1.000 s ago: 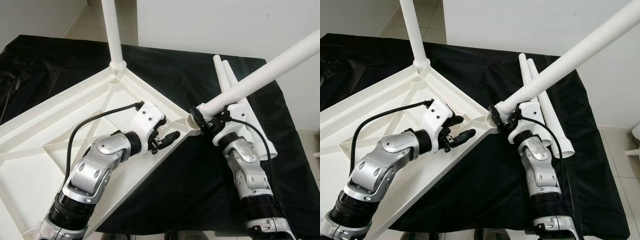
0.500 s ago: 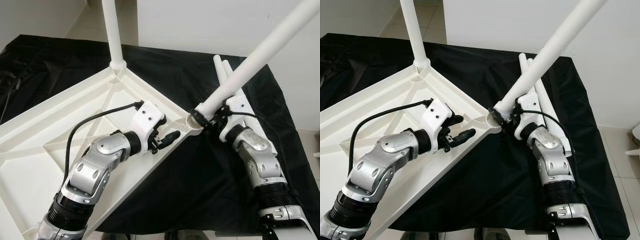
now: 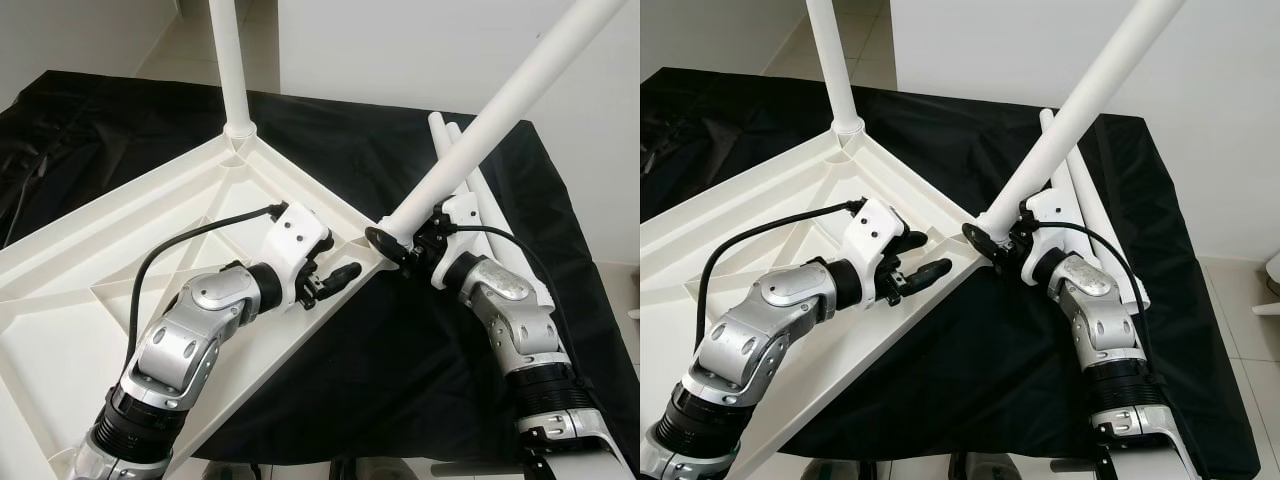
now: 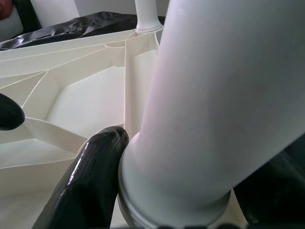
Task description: Building children table
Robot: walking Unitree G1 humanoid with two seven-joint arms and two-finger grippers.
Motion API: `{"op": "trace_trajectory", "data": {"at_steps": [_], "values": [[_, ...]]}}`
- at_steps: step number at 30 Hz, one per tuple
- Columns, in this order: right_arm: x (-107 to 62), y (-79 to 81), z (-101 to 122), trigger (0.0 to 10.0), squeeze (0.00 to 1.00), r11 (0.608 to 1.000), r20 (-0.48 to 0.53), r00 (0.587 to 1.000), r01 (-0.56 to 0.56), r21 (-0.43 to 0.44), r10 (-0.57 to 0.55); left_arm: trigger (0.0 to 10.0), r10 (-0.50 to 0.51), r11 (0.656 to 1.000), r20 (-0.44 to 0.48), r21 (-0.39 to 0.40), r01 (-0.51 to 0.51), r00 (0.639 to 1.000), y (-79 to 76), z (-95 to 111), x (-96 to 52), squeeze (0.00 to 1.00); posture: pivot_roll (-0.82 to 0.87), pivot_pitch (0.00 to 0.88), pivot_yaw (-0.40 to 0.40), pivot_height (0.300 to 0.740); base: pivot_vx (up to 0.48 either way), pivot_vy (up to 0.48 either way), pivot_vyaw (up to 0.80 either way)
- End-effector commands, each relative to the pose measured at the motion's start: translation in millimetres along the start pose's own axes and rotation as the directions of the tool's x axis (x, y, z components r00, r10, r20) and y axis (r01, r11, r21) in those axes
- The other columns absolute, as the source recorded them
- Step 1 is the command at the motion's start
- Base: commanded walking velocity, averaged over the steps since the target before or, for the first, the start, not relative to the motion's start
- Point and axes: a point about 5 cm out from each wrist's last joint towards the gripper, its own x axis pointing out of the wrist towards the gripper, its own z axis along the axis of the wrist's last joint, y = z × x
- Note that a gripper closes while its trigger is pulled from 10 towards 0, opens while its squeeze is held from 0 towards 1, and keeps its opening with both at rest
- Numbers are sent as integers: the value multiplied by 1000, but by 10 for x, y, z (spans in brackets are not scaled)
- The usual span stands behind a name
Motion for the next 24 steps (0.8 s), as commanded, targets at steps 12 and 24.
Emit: {"op": "trace_trajectory", "data": {"at_steps": [12, 24], "values": [[-60, -195, -230, 10000, 0, 993, -161, 980, 111, -37, -115, 10000, -4, 1000, -6, -9, 4, 1000, -62, -15, -8, 0, 54, 101, -38, 740, 0, 0, 0], [-20, -83, -254, 10000, 0, 993, -176, 983, 20, -119, -41, 10000, -1, 1000, -5, -15, 1, 1000, -77, -13, -17, 0, 61, 101, -44, 740, 0, 0, 0]]}}
